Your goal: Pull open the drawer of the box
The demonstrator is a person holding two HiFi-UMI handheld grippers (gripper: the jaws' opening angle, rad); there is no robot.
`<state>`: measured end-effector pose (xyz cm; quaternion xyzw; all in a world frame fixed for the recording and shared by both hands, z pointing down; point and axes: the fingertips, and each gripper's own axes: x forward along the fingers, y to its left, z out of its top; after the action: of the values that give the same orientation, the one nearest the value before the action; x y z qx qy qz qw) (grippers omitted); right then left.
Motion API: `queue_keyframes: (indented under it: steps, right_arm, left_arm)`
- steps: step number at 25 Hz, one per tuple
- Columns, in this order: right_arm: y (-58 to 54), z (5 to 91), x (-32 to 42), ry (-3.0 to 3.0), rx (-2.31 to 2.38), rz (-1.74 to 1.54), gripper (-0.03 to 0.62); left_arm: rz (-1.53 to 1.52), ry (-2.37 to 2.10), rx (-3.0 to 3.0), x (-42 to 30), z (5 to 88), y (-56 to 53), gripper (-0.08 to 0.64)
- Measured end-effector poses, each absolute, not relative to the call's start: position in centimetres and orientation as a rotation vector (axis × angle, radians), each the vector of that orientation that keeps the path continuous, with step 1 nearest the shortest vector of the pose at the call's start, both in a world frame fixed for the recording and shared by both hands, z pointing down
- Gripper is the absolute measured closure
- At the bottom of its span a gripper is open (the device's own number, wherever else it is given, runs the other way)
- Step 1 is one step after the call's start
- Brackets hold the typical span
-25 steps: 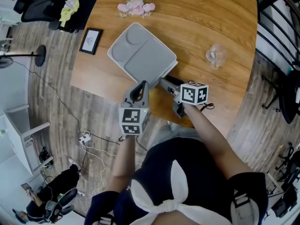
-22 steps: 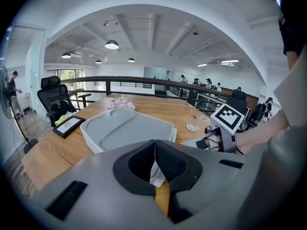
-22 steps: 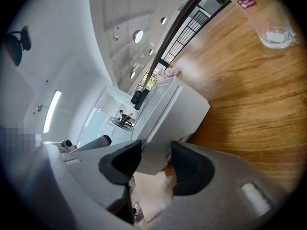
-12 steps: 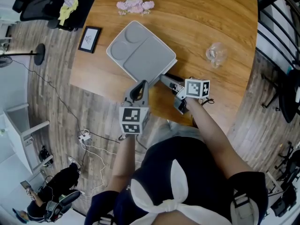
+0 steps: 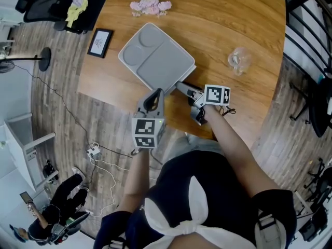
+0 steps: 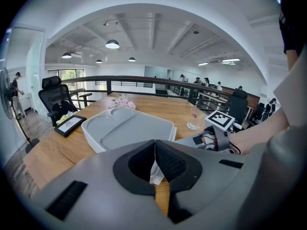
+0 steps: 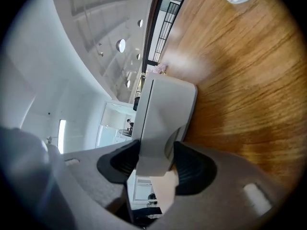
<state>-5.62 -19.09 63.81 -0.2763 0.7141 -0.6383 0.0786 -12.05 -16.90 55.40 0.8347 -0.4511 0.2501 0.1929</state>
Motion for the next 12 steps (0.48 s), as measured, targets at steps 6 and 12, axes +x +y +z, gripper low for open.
queue_keyframes:
  steps: [6, 12]
  right_arm:
    - [-19.2, 63.2, -5.8, 2.093, -0.79, -1.891, 0.423]
    - [-19.0, 63.3, -5.8, 2.076, -0.792, -1.905, 0.429]
  left_arm:
    - [0.712, -1.286, 2.319, -12.7, 55.4, -17.2, 0.54]
    - [0.756, -1.284, 2.313, -12.9, 56.6, -17.0, 0.54]
